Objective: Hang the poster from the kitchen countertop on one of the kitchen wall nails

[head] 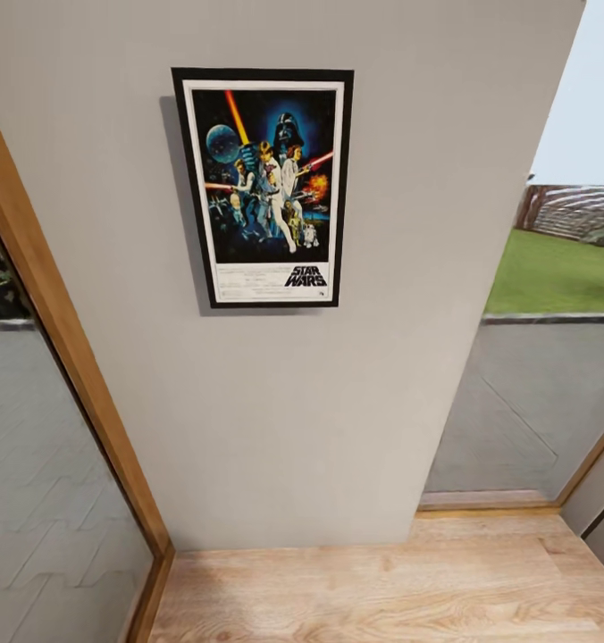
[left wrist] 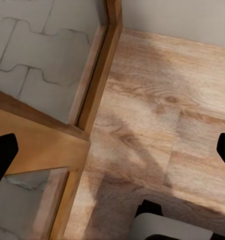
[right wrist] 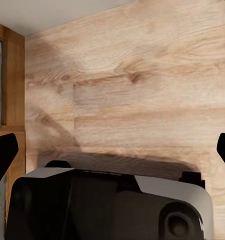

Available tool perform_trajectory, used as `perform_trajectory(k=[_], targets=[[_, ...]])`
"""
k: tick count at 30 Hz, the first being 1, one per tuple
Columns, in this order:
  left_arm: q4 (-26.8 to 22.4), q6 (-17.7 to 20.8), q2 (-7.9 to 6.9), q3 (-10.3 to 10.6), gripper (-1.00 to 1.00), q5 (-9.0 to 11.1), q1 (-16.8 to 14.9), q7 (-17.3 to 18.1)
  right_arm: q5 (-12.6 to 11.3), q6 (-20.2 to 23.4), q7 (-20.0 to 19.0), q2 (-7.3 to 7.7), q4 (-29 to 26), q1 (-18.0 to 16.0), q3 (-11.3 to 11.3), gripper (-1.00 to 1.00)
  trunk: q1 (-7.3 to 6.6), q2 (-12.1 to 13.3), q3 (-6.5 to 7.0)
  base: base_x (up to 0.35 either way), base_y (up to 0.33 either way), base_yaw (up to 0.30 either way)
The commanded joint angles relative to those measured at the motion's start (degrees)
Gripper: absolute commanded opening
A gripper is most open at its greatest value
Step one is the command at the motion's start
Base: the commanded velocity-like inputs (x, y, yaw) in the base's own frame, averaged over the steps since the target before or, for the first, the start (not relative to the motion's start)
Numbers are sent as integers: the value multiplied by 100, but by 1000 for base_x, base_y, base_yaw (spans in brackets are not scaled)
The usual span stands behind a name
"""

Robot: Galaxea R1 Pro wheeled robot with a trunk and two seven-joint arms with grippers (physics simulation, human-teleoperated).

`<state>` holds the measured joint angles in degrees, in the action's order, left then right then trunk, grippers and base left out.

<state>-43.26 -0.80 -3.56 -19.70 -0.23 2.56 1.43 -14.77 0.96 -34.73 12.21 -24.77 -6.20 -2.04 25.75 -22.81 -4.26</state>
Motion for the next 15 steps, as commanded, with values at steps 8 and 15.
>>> perform_trajectory(k=[8,15], targets=[[76,-8,-3,2,100,-6,-1,8,-26,2,253,-15,26,-4,-9,100,4,-11,64,0,0,0],[115,-8,-4,18,100,-8,-1,6,-30,-6,335,-17,59,-4,-7,100,4,-11,130,0,0,0]])
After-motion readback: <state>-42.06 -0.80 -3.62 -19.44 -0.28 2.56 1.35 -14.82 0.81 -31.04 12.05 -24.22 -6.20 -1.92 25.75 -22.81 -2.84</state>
